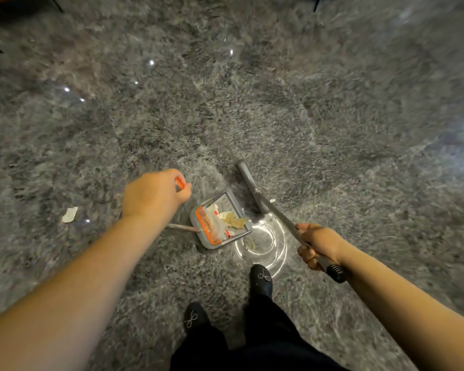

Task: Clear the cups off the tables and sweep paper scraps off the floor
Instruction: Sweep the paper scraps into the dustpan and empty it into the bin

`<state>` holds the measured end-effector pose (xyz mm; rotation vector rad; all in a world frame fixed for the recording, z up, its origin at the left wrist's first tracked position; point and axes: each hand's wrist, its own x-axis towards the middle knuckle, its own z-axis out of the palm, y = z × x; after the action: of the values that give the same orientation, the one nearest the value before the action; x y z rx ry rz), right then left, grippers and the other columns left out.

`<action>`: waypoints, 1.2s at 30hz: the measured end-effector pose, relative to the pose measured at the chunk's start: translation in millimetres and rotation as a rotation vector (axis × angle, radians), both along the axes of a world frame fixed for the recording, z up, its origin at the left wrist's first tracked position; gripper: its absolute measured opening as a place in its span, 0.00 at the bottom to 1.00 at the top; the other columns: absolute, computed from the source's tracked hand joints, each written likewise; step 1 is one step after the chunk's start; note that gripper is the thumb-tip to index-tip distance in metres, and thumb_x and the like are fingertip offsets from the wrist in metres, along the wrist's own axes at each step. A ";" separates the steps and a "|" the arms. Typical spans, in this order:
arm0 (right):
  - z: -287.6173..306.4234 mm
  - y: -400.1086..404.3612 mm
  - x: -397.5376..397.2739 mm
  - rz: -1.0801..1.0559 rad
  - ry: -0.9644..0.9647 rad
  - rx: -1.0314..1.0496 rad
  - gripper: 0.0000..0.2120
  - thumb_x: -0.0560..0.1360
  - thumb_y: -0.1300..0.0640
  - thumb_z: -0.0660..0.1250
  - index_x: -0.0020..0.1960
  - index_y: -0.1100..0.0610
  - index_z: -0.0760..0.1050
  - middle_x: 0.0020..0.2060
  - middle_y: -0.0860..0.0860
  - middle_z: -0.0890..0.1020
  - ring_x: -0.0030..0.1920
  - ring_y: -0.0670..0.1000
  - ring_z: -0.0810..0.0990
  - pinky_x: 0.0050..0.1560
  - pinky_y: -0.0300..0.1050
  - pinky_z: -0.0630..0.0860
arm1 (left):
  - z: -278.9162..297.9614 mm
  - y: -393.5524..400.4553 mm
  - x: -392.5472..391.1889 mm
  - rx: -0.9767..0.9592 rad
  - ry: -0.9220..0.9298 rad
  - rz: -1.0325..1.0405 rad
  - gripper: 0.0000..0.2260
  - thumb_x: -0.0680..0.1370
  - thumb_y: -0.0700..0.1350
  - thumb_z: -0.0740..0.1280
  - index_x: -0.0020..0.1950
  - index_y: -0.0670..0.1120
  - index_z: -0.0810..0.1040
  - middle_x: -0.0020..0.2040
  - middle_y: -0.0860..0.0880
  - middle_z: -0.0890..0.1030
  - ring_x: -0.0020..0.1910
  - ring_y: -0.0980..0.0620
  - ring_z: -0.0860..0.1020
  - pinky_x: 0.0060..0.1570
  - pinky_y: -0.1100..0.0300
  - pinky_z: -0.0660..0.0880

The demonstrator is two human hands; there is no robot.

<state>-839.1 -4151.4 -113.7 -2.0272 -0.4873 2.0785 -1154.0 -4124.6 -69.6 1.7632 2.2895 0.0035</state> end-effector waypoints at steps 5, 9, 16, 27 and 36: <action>-10.7 35.9 54.8 -0.030 -0.040 0.001 0.08 0.84 0.59 0.48 0.54 0.52 0.65 0.27 0.52 0.65 0.15 0.44 0.61 0.18 0.30 0.61 | -4.7 31.1 55.8 -0.033 0.037 -0.034 0.09 0.78 0.60 0.64 0.43 0.56 0.73 0.35 0.51 0.76 0.35 0.47 0.72 0.29 0.59 0.61; -31.7 64.9 86.9 -0.022 -0.095 0.000 0.12 0.84 0.60 0.47 0.47 0.53 0.67 0.26 0.52 0.65 0.16 0.44 0.61 0.20 0.30 0.61 | -12.5 55.3 80.1 -0.007 0.044 -0.043 0.11 0.77 0.60 0.65 0.44 0.54 0.76 0.33 0.52 0.75 0.33 0.47 0.72 0.29 0.59 0.63; -68.7 93.4 96.5 0.072 -0.187 -0.043 0.13 0.82 0.59 0.46 0.52 0.52 0.68 0.27 0.53 0.68 0.17 0.45 0.62 0.20 0.32 0.63 | -22.0 88.0 103.5 -0.030 0.091 -0.051 0.11 0.77 0.62 0.64 0.41 0.57 0.72 0.29 0.55 0.71 0.27 0.54 0.68 0.25 0.63 0.58; -70.1 60.8 52.8 0.249 0.004 -0.196 0.14 0.81 0.59 0.46 0.53 0.48 0.69 0.19 0.50 0.69 0.17 0.45 0.64 0.21 0.32 0.64 | -12.7 85.0 97.0 -0.040 0.126 -0.006 0.11 0.77 0.63 0.63 0.44 0.57 0.72 0.30 0.54 0.70 0.33 0.48 0.72 0.26 0.62 0.59; -37.3 69.7 -7.5 0.469 0.039 -0.140 0.10 0.81 0.56 0.49 0.53 0.48 0.69 0.21 0.49 0.69 0.18 0.45 0.64 0.23 0.31 0.63 | -7.0 18.8 7.2 0.051 0.045 0.345 0.13 0.76 0.64 0.63 0.41 0.56 0.75 0.30 0.54 0.74 0.28 0.51 0.70 0.27 0.62 0.62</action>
<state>-846.6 -4081.7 -151.1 -2.0993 -0.9078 2.4689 -1146.8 -4105.9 -76.7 1.3795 2.6179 0.0860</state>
